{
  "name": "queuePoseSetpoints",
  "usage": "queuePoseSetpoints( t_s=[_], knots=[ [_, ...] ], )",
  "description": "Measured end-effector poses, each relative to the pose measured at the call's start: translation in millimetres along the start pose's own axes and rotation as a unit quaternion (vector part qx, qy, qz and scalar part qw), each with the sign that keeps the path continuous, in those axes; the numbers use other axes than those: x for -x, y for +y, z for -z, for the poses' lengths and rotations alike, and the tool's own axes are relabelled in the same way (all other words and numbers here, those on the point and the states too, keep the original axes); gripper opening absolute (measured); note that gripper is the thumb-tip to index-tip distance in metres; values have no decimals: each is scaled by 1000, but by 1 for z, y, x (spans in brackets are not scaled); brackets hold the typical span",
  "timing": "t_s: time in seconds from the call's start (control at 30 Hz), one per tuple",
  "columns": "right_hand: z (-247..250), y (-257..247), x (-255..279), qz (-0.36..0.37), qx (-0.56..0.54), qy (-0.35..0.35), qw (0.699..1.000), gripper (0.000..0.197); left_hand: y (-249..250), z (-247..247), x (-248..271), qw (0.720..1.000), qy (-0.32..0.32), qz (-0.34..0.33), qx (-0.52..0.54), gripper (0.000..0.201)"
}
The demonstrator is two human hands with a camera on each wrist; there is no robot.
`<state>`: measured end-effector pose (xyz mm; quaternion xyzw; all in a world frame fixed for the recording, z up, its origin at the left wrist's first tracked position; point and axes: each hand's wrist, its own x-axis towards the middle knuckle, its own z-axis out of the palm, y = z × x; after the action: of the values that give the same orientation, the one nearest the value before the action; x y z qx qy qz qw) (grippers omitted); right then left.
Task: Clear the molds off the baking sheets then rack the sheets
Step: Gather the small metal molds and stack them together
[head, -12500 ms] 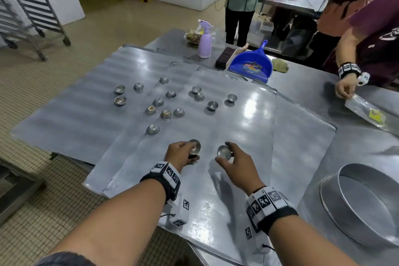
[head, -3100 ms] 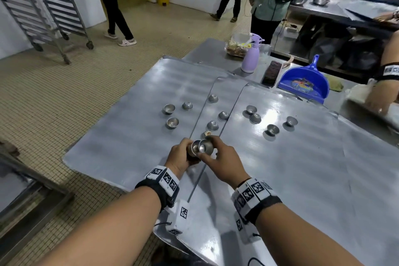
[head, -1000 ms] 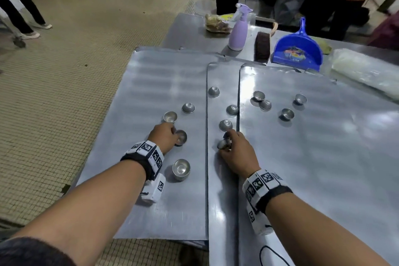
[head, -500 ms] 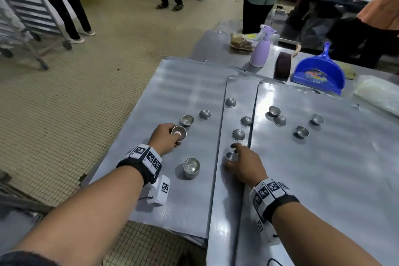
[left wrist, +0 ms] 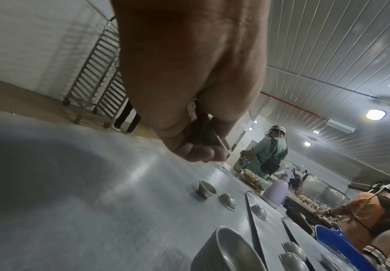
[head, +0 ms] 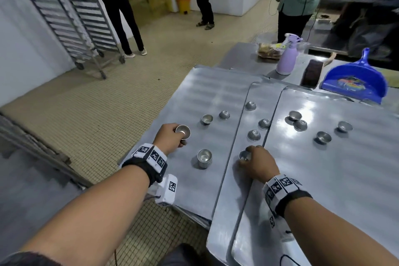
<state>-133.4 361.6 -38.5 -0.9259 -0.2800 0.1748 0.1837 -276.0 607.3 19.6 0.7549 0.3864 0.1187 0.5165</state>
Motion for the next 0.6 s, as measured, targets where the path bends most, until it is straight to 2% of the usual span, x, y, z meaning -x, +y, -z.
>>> queuePoseSetpoints(
  t_s=[0.2, 0.43, 0.6],
  knots=[
    [23, -46, -1, 56, -136, 66, 987, 55, -1, -5, 1, 997, -11, 23, 67, 18],
    [14, -116, -16, 100, -179, 83, 975, 55, -1, -8, -28, 967, -75, 84, 230, 15],
    [-1, -148, -42, 78, -162, 79, 981, 55, 2, 3, -49, 932, -137, 90, 322, 24]
  ],
)
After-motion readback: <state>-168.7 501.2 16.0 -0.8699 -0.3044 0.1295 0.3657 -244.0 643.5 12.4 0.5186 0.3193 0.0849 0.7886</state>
